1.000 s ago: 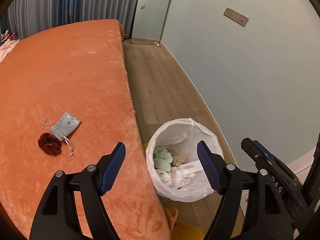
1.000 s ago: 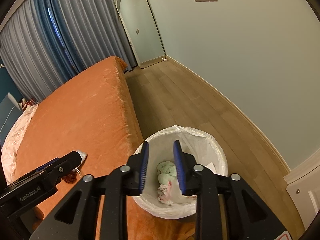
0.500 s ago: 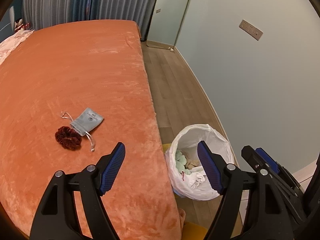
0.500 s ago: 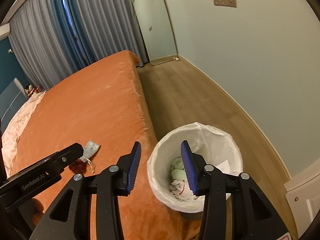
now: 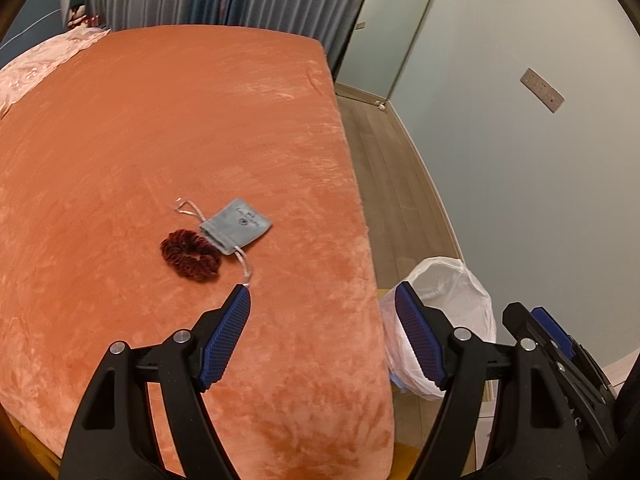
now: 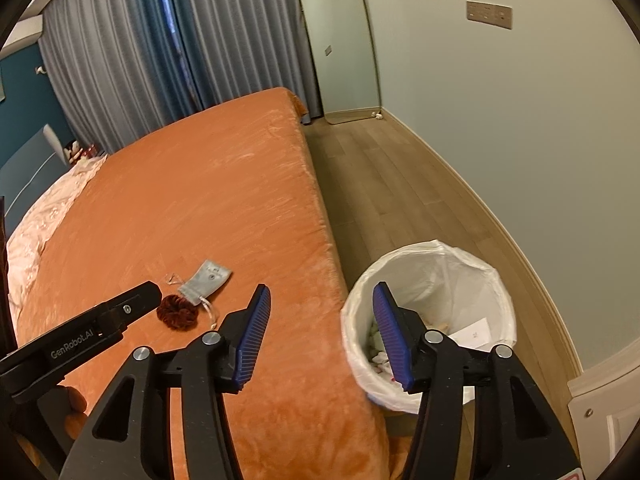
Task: Collect trash
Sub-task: 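Move both open tools back over the dark red scrunchie and grey pouch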
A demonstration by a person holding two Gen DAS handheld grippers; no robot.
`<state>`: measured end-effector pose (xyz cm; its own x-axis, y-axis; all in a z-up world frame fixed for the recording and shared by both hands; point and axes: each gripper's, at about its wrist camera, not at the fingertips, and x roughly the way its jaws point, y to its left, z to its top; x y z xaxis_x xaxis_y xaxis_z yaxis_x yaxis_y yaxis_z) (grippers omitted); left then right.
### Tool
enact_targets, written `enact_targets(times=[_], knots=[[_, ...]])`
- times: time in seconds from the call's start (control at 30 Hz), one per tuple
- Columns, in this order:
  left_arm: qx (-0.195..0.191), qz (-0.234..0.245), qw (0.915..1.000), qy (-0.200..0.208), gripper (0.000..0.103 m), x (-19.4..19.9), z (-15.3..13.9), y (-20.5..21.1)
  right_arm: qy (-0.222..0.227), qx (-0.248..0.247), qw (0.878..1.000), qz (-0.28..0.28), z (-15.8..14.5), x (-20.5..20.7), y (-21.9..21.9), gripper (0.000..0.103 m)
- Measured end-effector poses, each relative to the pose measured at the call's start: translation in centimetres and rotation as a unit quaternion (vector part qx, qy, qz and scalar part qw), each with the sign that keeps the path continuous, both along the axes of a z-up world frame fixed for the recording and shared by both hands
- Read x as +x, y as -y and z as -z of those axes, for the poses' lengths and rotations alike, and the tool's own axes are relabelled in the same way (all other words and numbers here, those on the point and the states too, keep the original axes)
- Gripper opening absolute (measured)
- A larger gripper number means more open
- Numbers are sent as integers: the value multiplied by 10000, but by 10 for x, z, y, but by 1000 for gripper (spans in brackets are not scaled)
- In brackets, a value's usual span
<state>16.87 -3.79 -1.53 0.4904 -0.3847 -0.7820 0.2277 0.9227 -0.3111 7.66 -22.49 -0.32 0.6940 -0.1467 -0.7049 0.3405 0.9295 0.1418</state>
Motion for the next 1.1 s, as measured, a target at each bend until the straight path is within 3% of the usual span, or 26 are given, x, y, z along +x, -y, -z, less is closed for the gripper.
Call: enact_targets(times=[0.4,0.63,1.1], knots=[[68,-715,9965,-420,71,19,37,-77,-257,35,9987,-433,22,31,-56,53],[180,-1127,9908,-732,71,36,69,-118,-519,58,9965,-656,50,58,-87,53],[380,-1442,9777,-1475,71,107,142,-144,-1116,331,9886,-953,121,154,-124,53]])
